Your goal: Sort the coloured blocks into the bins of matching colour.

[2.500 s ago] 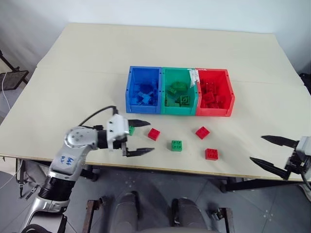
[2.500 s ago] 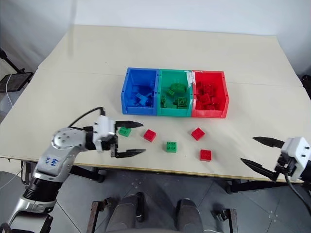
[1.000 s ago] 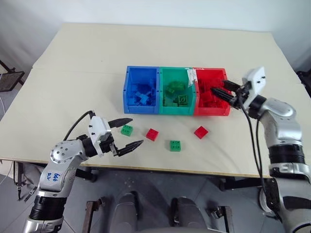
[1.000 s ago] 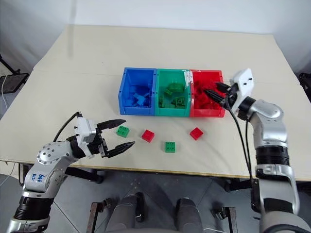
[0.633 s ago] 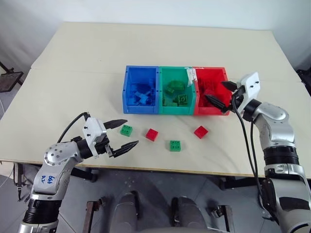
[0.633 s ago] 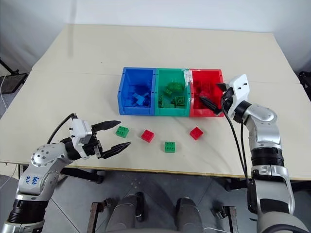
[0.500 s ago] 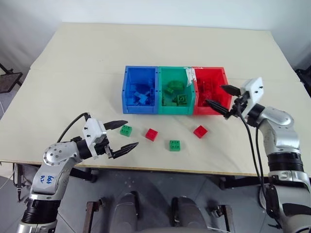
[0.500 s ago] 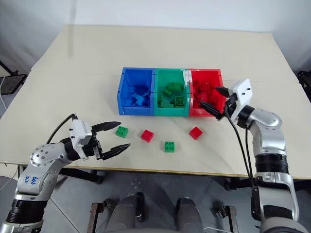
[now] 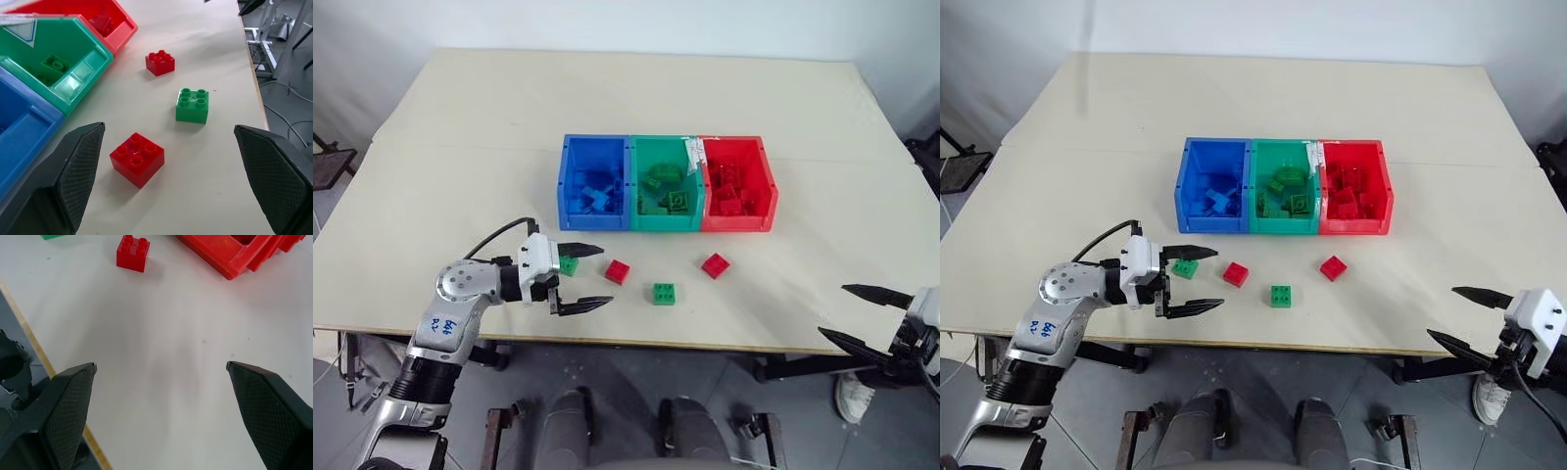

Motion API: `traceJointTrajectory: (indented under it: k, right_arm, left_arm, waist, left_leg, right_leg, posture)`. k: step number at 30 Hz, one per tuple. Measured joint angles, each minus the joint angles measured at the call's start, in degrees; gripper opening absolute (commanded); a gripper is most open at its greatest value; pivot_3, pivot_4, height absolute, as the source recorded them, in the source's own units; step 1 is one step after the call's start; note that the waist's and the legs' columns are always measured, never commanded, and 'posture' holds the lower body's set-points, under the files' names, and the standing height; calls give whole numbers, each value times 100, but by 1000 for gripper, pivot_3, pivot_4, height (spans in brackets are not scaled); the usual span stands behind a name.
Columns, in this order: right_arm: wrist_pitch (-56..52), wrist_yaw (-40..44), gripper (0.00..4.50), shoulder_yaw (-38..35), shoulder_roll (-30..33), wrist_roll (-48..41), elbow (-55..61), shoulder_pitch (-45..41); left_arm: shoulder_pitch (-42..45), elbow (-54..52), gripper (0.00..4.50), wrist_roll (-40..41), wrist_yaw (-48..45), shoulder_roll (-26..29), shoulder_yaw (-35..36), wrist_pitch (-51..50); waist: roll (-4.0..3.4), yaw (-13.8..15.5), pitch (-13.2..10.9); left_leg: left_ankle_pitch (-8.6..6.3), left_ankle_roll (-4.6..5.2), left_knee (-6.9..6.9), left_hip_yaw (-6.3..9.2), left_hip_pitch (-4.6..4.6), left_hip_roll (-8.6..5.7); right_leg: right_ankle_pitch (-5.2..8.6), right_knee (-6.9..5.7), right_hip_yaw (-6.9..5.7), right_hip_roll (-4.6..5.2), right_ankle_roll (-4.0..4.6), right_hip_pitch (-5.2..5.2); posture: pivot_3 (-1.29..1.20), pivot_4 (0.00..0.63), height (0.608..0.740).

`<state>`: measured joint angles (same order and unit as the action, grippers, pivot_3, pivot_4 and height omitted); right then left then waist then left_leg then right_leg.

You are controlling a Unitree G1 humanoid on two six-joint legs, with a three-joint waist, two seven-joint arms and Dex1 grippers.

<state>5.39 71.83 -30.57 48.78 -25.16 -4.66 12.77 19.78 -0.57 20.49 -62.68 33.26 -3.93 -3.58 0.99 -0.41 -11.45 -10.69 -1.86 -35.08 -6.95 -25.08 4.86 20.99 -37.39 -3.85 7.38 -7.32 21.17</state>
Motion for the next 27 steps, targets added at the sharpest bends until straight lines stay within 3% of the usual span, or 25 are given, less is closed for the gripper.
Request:
traceJointTrajectory:
  k: [6, 13, 19, 23, 27]
  right_arm:
    - [-500, -330, 4456, 602, -257, -126, 415, -585]
    - [-2427, -1309, 4456, 2122, -712, -144, 896, -1880]
    - [-2650, -2029, 4456, 2791, -1391, 363, 598, -2478]
    - [-2499, -2250, 3558, 2964, -1600, 594, 477, -2617]
    - [-2391, -2341, 2096, 2997, -1702, 635, 415, -2656]
  left_arm:
    - [-151, 118, 4500, 48, -126, 62, 207, 178]
    - [-1003, 19, 4500, 176, -59, 417, 833, 141]
    - [-1609, -705, 4500, 299, 101, 445, 1101, 49]
    - [-1664, -911, 4500, 310, 267, 443, 1167, -78]
    - [-1687, -1053, 4500, 375, 385, 410, 1180, -216]
  waist:
    - [0, 21, 0]
    - [0, -36, 0]
    - [1, 17, 0]
    - [15, 9, 9]
    - [19, 4, 11]
  left_leg:
    - [3, -4, -2, 4, -2, 1]
    - [-1, 2, 1, 6, -13, 5]
    - [-10, 17, 0, 0, -15, 3]
    - [-11, 19, 1, 0, -10, 6]
    - [-12, 18, 5, -1, -10, 7]
  right_leg:
    - [0, -1, 0, 1, 0, 0]
    - [0, -5, -1, 2, 1, 15]
    - [-1, -6, 0, 4, 1, 18]
    - [-2, -7, 0, 1, 3, 16]
    - [-2, -7, 0, 0, 3, 18]
  posture:
    - [0, 150, 740]
    - [0, 150, 740]
    - [0, 150, 740]
    - [0, 150, 740]
    - [0, 150, 740]
